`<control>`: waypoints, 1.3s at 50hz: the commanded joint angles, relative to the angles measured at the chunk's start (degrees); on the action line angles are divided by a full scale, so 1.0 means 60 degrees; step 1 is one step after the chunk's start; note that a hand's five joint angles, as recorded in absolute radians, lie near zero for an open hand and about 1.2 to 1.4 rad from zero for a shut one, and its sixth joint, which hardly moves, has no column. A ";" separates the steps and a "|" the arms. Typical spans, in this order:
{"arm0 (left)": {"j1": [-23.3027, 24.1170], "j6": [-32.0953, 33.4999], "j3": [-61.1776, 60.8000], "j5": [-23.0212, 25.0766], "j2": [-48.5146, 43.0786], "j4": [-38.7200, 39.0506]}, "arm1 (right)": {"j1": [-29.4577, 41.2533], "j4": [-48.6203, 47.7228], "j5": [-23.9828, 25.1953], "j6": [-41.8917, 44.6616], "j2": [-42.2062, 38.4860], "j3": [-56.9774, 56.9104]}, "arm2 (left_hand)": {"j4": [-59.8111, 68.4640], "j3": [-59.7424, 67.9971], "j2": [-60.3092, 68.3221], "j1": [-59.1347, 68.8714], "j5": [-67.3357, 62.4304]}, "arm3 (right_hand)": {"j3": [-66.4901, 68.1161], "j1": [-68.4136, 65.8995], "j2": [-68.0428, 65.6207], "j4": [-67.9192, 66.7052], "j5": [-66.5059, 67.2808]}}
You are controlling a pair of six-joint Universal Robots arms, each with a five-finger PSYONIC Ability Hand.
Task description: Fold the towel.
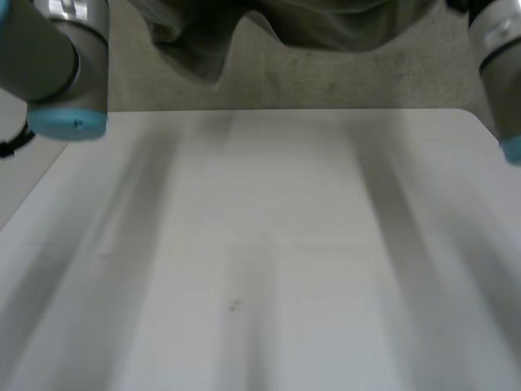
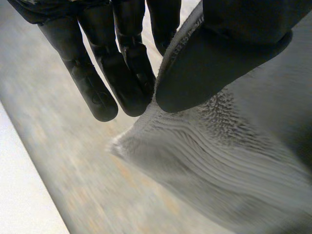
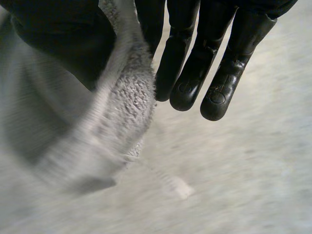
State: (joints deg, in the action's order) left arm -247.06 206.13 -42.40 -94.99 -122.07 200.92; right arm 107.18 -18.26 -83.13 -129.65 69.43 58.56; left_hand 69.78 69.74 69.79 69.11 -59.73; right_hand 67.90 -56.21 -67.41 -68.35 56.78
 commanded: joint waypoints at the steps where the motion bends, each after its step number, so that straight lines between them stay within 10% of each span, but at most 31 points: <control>1: -0.0103 -0.0137 -0.2997 0.0187 0.0071 -0.0118 | -0.0036 0.1782 0.0071 0.0003 -0.0584 0.1429 | 0.1703 0.1710 0.1701 0.1816 -0.1712 | 0.2016 -0.3965 -0.2099 -0.1942 0.2204; 14: -0.0206 0.0462 -0.7724 0.0626 -0.0310 -0.0132 | -0.0124 0.2384 0.0643 -0.0291 -0.1566 0.3951 | 0.1703 0.1710 0.1701 0.1816 -0.1712 | 0.2016 -0.3965 -0.2099 -0.1942 0.2204; 21: -0.0235 0.1431 -0.9208 0.0553 0.0672 -0.0645 | -0.0502 0.5219 0.0789 -0.0043 -0.0939 0.4507 | 0.1703 0.1710 0.1701 0.1816 -0.1712 | 0.2016 -0.3965 -0.2099 -0.1942 0.2204; 37: -0.0440 0.2266 -1.1127 0.0333 0.4026 -0.6226 | -0.2350 0.9503 0.0906 0.3356 0.1815 0.6793 | 0.1703 0.1710 0.1701 0.1816 -0.1712 | 0.2016 -0.3965 -0.2099 -0.1942 0.2204; 48: -0.0308 0.2339 -0.9559 0.0348 0.3440 -0.5099 | -0.2189 0.7471 0.1098 0.3269 0.1031 0.5873 | 0.1703 0.1710 0.1701 0.1816 -0.1712 | 0.2016 -0.3965 -0.2099 -0.1942 0.2204; 65: -0.0191 0.2368 -0.4056 0.0289 -0.2035 -0.3180 | -0.1282 0.3356 -0.0046 0.2111 -0.2340 0.3382 | 0.1703 0.1710 0.1701 0.1816 -0.1712 | 0.2016 -0.3965 -0.2099 -0.1942 0.2204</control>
State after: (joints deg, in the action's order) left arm -248.55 220.38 -76.71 -93.32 -125.43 181.88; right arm 97.68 13.15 -83.01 -117.00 61.61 82.78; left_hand 69.78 69.74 69.80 69.12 -59.73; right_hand 68.14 -56.21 -67.41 -68.53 56.93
